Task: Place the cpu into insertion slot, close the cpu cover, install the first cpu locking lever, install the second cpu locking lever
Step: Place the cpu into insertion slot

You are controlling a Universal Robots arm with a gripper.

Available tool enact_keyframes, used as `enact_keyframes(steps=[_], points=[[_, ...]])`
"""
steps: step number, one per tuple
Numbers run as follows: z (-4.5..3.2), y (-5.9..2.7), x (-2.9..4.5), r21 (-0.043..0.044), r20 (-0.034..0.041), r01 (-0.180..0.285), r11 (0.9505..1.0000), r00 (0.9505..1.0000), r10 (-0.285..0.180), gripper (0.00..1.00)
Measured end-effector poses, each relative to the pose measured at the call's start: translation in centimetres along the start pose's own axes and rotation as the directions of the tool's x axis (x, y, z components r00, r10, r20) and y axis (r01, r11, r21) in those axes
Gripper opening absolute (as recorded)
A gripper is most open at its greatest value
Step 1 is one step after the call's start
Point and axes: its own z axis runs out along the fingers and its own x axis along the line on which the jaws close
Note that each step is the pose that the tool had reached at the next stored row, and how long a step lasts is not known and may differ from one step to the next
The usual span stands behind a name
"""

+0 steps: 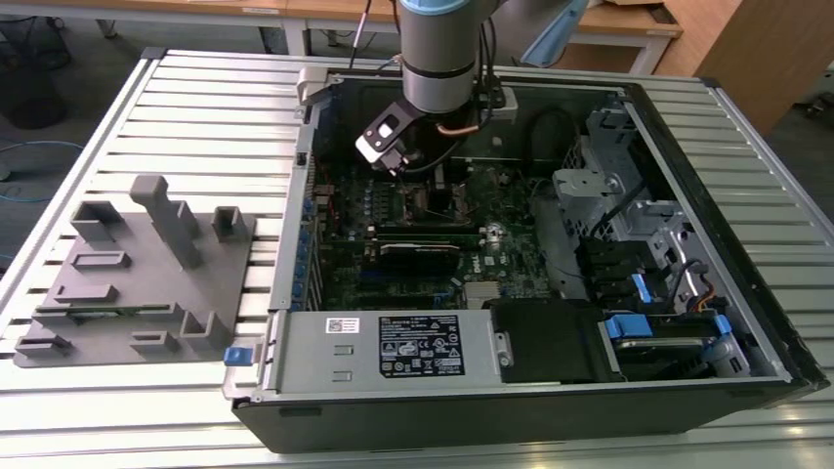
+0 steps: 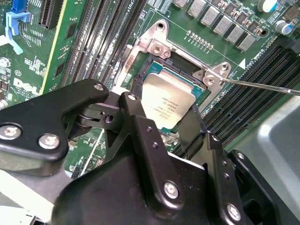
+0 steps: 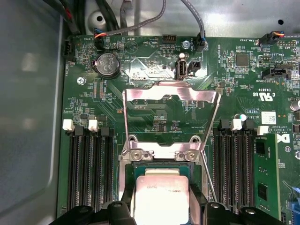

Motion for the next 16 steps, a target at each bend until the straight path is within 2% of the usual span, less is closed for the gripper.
enact_keyframes(steps=[9, 13, 16], points=[[0.03, 0.0, 0.01, -0.0002, -0.0005, 0.0, 1.0, 1.0, 0.0, 0.54], [-0.18, 0.05, 0.05, -0.0015, -0.0028, 0.0, 1.0, 1.0, 0.0, 0.54], [-0.35, 0.05, 0.02, -0.0006, -0.0011, 0.0, 1.0, 1.0, 0.0, 0.54]])
